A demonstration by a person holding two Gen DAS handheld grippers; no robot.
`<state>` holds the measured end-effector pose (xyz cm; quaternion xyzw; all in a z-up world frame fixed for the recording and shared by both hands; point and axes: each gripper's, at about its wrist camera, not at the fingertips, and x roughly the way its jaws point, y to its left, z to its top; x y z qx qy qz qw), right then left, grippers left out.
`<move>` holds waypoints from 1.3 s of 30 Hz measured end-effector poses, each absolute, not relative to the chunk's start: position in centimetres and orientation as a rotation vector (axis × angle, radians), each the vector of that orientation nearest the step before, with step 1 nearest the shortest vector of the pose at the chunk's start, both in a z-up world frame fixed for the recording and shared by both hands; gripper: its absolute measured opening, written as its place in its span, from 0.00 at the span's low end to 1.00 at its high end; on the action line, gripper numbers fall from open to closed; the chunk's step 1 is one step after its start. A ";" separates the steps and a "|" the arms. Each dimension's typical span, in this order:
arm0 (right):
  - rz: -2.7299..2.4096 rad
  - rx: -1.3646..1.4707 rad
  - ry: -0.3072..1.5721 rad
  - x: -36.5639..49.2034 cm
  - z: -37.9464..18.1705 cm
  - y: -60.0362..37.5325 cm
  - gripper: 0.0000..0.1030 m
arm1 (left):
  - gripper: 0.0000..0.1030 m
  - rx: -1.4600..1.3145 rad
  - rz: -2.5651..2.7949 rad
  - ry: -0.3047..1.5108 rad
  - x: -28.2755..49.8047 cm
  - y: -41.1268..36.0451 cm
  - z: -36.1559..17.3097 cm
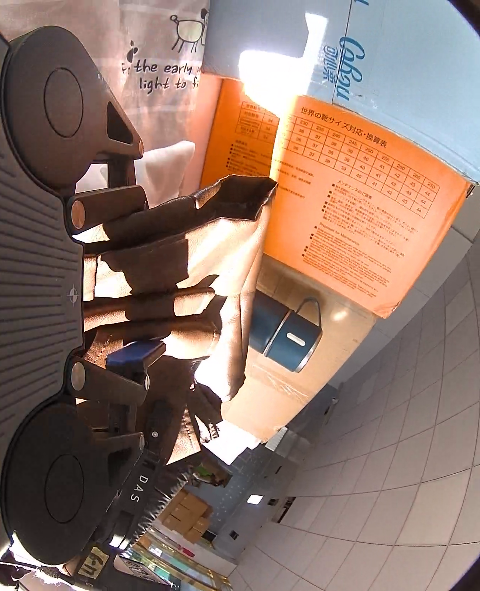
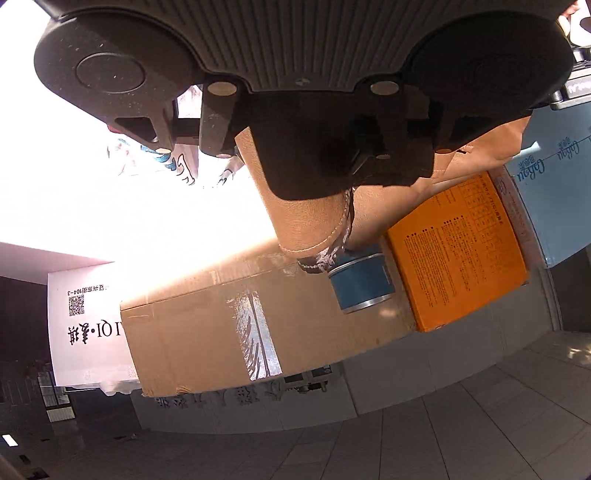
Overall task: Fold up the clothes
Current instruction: 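Lower the folded jacket onto the white table and open both tools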
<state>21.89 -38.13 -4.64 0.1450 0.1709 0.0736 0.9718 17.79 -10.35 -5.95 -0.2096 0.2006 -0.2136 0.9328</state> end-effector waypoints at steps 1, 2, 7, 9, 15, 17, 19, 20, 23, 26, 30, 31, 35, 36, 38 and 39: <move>0.136 0.296 0.356 22.1 -4.8 -38.2 0.55 | 0.59 -0.416 -0.430 0.405 17.6 -10.3 -6.0; 0.114 0.297 0.370 22.4 -5.1 -38.3 0.63 | 0.68 -0.404 -0.408 0.399 17.8 -10.5 -5.9; 0.016 0.333 0.446 24.1 -6.9 -38.7 0.71 | 0.84 -0.367 -0.335 0.419 19.0 -10.8 -6.1; -0.006 0.337 0.461 24.4 -7.4 -38.6 0.77 | 0.91 -0.346 -0.311 0.443 19.2 -11.0 -6.6; -0.059 0.300 0.477 23.9 -8.2 -38.2 0.88 | 0.97 -0.290 -0.277 0.497 20.0 -11.4 -7.8; -0.071 0.292 0.477 23.7 -8.0 -38.3 0.90 | 0.98 -0.276 -0.271 0.496 20.0 -11.5 -7.9; -0.085 0.275 0.471 24.0 -7.7 -38.3 0.92 | 1.00 -0.257 -0.258 0.485 19.9 -11.6 -8.0; -0.093 0.265 0.466 23.9 -7.7 -38.2 0.93 | 1.00 -0.255 -0.257 0.478 19.8 -11.6 -8.0; -0.110 0.239 0.445 23.6 -7.1 -37.7 0.93 | 1.00 -0.240 -0.243 0.451 19.3 -11.8 -7.8; -0.117 0.244 0.420 23.1 -5.8 -37.5 0.93 | 1.00 -0.189 -0.216 0.427 18.4 -12.2 -7.2; -0.139 0.257 0.378 21.7 -3.7 -37.1 0.95 | 1.00 -0.162 -0.218 0.409 17.5 -12.4 -6.3; -0.154 0.253 0.362 21.4 -3.2 -36.9 0.95 | 1.00 -0.157 -0.218 0.405 17.3 -12.4 -6.1; -0.190 0.235 0.311 19.9 -1.3 -36.3 1.00 | 1.00 -0.156 -0.214 0.385 16.4 -12.1 -5.2; -0.190 0.233 0.302 19.7 -1.0 -36.2 1.00 | 1.00 -0.158 -0.212 0.379 16.2 -12.0 -4.9; -0.177 0.237 0.283 19.0 -0.3 -35.9 1.00 | 1.00 -0.151 -0.214 0.358 15.5 -11.8 -4.3; -0.171 0.241 0.273 18.6 0.0 -35.8 1.00 | 1.00 -0.146 -0.218 0.346 15.1 -11.7 -3.9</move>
